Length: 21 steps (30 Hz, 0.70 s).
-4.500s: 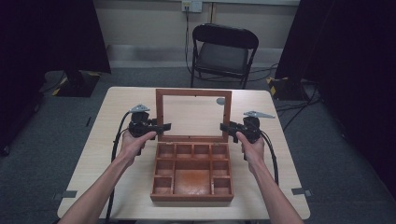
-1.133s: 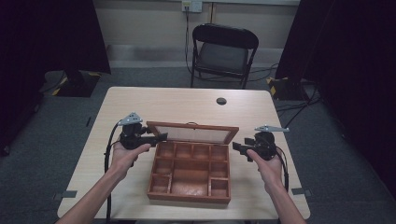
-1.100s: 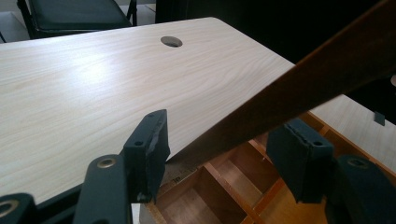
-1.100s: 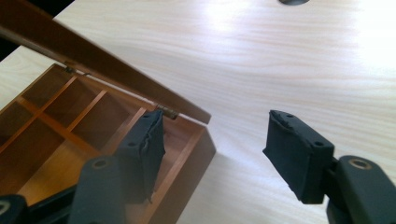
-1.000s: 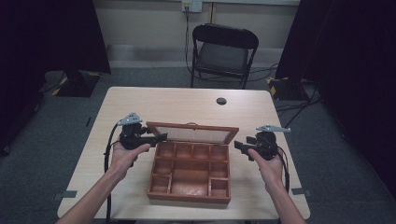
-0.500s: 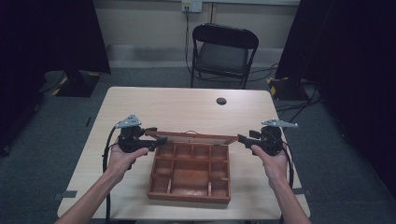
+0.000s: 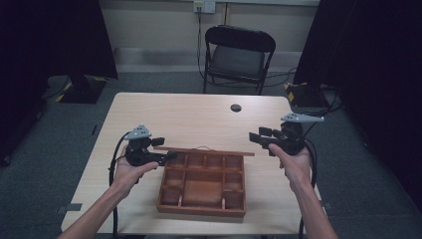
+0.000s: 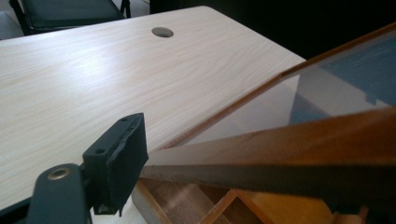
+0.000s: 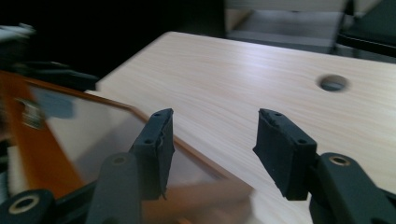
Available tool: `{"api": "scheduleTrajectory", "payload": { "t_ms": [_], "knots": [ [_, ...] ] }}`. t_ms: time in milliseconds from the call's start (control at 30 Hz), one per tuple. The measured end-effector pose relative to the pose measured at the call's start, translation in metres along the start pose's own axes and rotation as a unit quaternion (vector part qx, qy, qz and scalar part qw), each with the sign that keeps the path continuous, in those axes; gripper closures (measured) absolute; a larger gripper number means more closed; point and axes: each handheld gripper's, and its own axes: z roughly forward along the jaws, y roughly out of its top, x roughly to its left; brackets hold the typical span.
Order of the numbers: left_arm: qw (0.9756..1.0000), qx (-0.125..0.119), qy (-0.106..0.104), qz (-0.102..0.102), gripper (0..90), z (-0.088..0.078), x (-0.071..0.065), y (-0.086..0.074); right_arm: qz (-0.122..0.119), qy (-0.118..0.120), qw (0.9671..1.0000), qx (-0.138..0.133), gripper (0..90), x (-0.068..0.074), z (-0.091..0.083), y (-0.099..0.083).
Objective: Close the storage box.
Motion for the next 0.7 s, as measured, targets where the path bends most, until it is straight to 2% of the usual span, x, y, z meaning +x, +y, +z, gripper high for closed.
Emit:
{"api": "scheduleTrajectory", "payload": {
  "t_ms": [33,67,100,133,167,200,233,267,333,433,467,500,567,600,700],
  "knots": [
    [1.0000,-0.002,-0.001,-0.002,17.8,0.000,-0.001,-0.001,-0.005,0.022,0.9997,-0.003,51.4,0.004,0.001,0.005],
    [1.0000,-0.001,-0.003,-0.002,17.8,0.000,0.000,-0.002,-0.011,0.030,0.9995,-0.006,51.5,0.007,0.002,0.009],
    [1.0000,0.000,-0.004,-0.003,17.8,0.000,-0.001,-0.004,-0.028,0.049,0.9983,-0.008,53.9,0.019,0.005,0.020],
    [1.0000,0.000,-0.004,-0.003,17.7,0.000,-0.001,-0.004,-0.028,0.049,0.9983,-0.008,53.9,0.019,0.005,0.020],
    [1.0000,-0.002,-0.005,-0.002,17.7,0.000,-0.002,-0.005,-0.040,0.064,0.9971,-0.005,54.1,0.030,0.010,0.027],
    [1.0000,-0.002,-0.005,0.000,17.7,-0.001,-0.002,-0.006,-0.040,0.064,0.9971,-0.005,54.1,0.030,0.010,0.027],
    [1.0000,-0.001,-0.005,-0.001,17.6,-0.001,-0.003,-0.007,-0.043,0.074,0.9963,-0.004,55.2,0.034,0.013,0.029],
    [1.0000,0.001,-0.005,-0.002,17.7,-0.001,-0.004,-0.009,-0.054,0.093,0.9942,0.007,57.6,0.048,0.019,0.033],
    [1.0000,0.001,-0.007,-0.001,17.7,-0.001,-0.005,-0.010,-0.056,0.100,0.9933,0.012,58.5,0.053,0.022,0.034],
    [1.0000,0.004,-0.005,0.003,17.9,-0.001,-0.006,-0.011,-0.055,0.127,0.9899,0.031,61.5,0.070,0.030,0.035],
    [1.0000,0.004,-0.006,0.005,18.1,-0.001,-0.007,-0.012,-0.053,0.146,0.9871,0.037,62.4,0.076,0.032,0.035],
    [0.9999,0.004,-0.007,0.007,18.5,0.000,-0.008,-0.012,-0.054,0.155,0.9855,0.042,63.1,0.079,0.034,0.034],
    [0.9999,0.005,-0.007,0.012,19.0,0.000,-0.009,-0.012,-0.059,0.163,0.9834,0.055,65.5,0.084,0.038,0.032],
    [0.9999,0.002,-0.010,0.010,19.3,0.000,-0.011,-0.012,-0.060,0.179,0.9797,0.068,69.1,0.087,0.042,0.030],
    [0.9998,0.003,-0.008,0.016,19.2,0.000,-0.012,-0.012,-0.060,0.188,0.9771,0.080,71.5,0.088,0.044,0.028]
  ]
}}
